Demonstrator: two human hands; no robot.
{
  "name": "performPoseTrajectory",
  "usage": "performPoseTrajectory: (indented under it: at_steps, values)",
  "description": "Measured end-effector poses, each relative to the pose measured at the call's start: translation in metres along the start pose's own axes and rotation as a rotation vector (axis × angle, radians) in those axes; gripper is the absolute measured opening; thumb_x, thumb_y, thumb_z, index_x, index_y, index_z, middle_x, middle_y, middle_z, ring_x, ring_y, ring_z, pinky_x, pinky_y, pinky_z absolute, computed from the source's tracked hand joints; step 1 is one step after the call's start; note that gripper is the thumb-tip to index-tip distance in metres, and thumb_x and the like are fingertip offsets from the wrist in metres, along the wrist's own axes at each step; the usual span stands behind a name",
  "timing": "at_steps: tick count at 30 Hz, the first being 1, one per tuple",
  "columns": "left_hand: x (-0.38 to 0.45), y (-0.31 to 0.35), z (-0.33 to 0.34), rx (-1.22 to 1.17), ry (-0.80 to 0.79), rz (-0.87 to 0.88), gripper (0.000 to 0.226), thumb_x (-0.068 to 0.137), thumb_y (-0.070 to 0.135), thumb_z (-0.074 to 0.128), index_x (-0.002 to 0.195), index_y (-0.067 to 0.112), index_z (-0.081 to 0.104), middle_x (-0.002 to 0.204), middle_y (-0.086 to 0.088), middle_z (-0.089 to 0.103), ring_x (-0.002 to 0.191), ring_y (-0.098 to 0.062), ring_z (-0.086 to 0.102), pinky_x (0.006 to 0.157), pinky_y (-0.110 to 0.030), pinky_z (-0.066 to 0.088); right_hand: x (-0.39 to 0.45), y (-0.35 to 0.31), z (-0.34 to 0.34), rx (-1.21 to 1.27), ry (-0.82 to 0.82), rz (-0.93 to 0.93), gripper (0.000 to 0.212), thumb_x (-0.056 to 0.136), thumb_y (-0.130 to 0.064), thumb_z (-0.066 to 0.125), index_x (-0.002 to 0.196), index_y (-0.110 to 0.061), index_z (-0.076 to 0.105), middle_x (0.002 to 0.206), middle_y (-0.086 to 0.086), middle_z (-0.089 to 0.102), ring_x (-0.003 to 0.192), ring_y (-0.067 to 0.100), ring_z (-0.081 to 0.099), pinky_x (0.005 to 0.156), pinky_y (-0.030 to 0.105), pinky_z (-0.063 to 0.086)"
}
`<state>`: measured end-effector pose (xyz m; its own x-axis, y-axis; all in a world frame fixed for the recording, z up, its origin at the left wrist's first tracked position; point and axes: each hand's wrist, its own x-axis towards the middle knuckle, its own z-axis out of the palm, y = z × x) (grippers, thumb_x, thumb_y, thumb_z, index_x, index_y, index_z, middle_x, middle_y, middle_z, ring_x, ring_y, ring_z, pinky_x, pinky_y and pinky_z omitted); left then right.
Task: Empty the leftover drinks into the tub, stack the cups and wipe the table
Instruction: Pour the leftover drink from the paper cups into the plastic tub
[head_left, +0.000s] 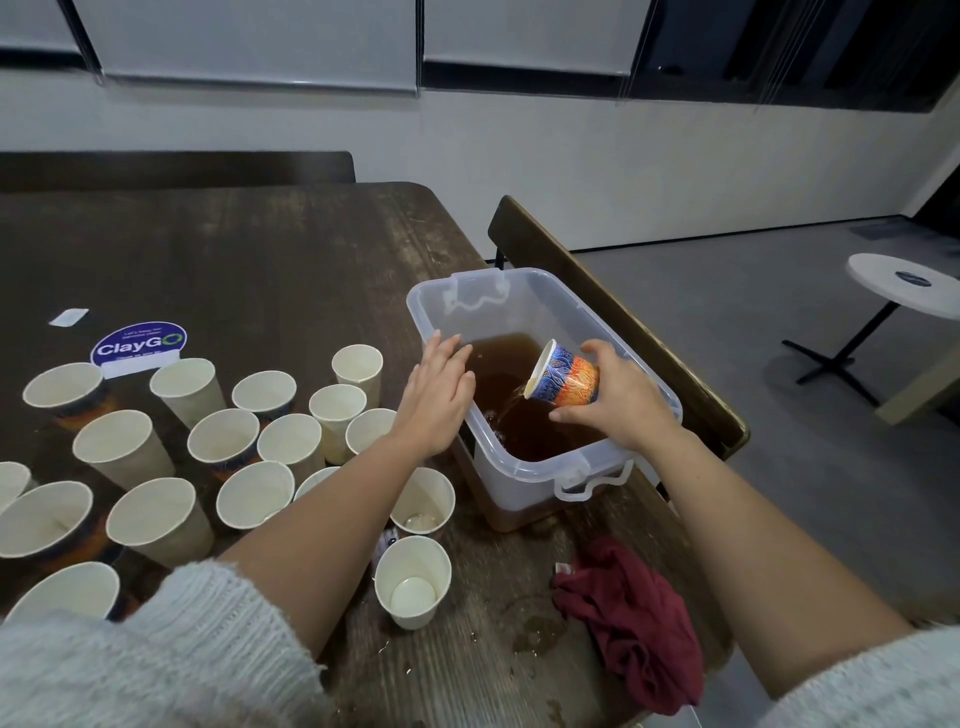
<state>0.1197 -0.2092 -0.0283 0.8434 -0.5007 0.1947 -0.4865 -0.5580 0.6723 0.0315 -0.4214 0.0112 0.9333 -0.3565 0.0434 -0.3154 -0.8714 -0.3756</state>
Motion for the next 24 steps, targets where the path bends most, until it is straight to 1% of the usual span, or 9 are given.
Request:
performPoseTrajectory:
  at_steps: [3,6,12,15,18,21,24]
  values:
    - [0.0003,-0.0005,0.0004,0.004,0.0,0.003,0.046,0.105,0.025,0.027,0.149,0.014,0.03,0.16,0.0,0.016,0.149,-0.012,-0.003,0.12,-0.046,0.008,-0.0017,0.001,-0.0004,-0.006,-0.002,0.007,0.082,0.068,-0.056,0.08,0.129,-0.029,0.033,0.122,0.002,0.054,0.114,0.023,0.054,0.095,0.047,0.05]
    - [0.0006,-0.0004,0.0002,0.003,-0.002,0.0,0.046,0.105,0.025,0.027,0.149,0.014,0.031,0.16,0.001,0.016,0.148,-0.012,-0.003,0.12,-0.046,0.008,-0.0026,0.0006,-0.0023,-0.02,-0.005,-0.005,0.077,0.069,-0.055,0.08,0.128,-0.029,0.036,0.119,0.001,0.055,0.112,0.022,0.054,0.095,0.047,0.05]
    - [0.0005,-0.0003,-0.0001,0.002,0.0,0.006,0.045,0.105,0.024,0.028,0.149,0.013,0.032,0.16,0.0,0.017,0.148,-0.012,-0.003,0.12,-0.047,0.009,-0.0022,0.0007,-0.002,-0.054,0.027,-0.045,0.076,0.069,-0.057,0.079,0.129,-0.028,0.042,0.121,-0.001,0.057,0.111,0.018,0.054,0.098,0.045,0.048]
    - [0.0006,-0.001,0.0002,0.002,-0.003,0.006,0.045,0.105,0.025,0.028,0.149,0.014,0.032,0.16,0.0,0.017,0.148,-0.012,-0.003,0.12,-0.047,0.008,-0.002,0.0005,-0.0024,-0.126,0.054,-0.089,0.076,0.073,-0.058,0.075,0.134,-0.027,0.042,0.128,-0.001,0.053,0.118,0.018,0.05,0.103,0.04,0.039]
    - [0.0008,-0.0004,0.0,0.01,-0.003,0.009,0.045,0.105,0.025,0.028,0.148,0.014,0.032,0.16,0.0,0.016,0.148,-0.012,-0.003,0.12,-0.047,0.008,-0.0025,-0.0009,-0.0039,-0.178,0.05,-0.102,0.076,0.076,-0.057,0.073,0.139,-0.028,0.041,0.133,0.0,0.049,0.123,0.019,0.046,0.106,0.042,0.032]
    - [0.0013,-0.0006,-0.0005,0.019,-0.014,0.004,0.045,0.105,0.027,0.027,0.148,0.015,0.034,0.16,0.001,0.015,0.148,-0.013,-0.004,0.12,-0.049,0.007,-0.003,-0.0024,-0.0044,-0.227,0.044,-0.112,0.075,0.078,-0.057,0.071,0.141,-0.032,0.039,0.133,0.0,0.048,0.125,0.019,0.043,0.107,0.043,0.03]
    - [0.0038,0.0019,-0.0059,0.06,-0.081,-0.015,0.048,0.105,0.034,0.027,0.15,0.016,0.029,0.161,0.002,0.011,0.148,-0.012,-0.007,0.12,-0.051,0.005,-0.0034,-0.0029,-0.0039,-0.247,0.046,-0.104,0.075,0.079,-0.058,0.07,0.142,-0.033,0.038,0.134,0.001,0.047,0.125,0.019,0.042,0.107,0.044,0.03]
